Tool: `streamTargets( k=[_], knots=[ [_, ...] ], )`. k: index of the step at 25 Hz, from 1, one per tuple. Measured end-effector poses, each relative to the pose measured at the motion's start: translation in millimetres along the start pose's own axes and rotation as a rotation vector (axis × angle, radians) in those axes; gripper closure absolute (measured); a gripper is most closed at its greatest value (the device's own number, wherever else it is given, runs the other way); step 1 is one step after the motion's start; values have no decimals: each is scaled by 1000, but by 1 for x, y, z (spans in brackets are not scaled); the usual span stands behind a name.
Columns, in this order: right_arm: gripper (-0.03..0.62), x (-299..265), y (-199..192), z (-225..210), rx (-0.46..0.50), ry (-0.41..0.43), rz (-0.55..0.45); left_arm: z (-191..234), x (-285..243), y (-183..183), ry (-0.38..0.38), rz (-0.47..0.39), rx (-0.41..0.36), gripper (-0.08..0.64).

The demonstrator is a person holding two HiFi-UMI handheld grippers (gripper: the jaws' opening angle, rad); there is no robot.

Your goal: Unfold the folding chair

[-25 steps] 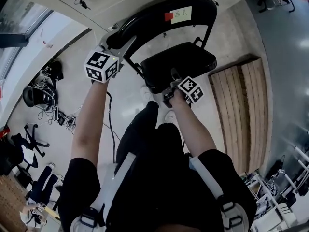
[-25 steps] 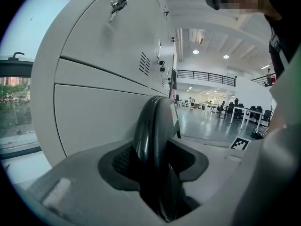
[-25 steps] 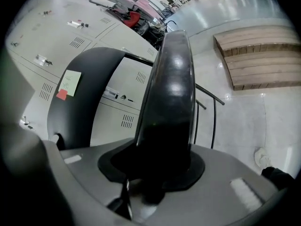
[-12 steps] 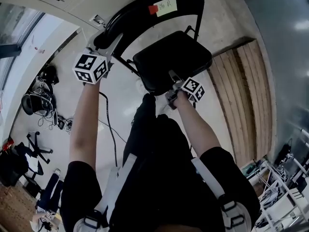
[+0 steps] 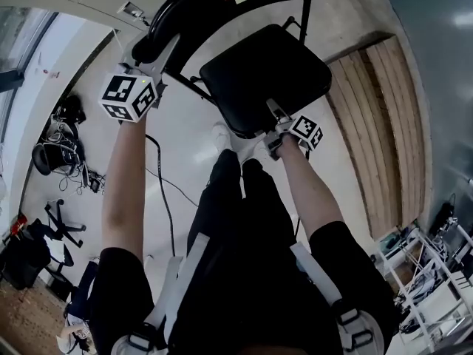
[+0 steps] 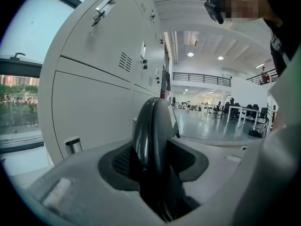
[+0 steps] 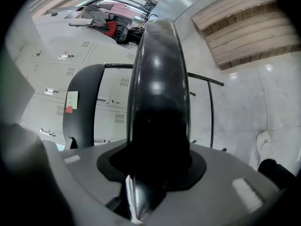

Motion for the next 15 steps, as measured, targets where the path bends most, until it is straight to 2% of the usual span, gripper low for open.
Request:
streamTargets(
  k=[6, 15],
  knots=[
    [416, 3, 3, -22, 2, 23, -16, 5, -5, -10, 1, -12, -2, 373],
    [383, 15, 11, -80, -16, 40, -30, 3, -14, -35, -15, -27, 50, 376]
  ],
)
Point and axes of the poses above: the fingertips, and each gripper's own axes: x backward along the fingers, z to its left, y out of its top, the point moved 9 cm from there along x, backward along the fingers, and after that the axes turned 9 degrees about -x, right-handed, at the moved point
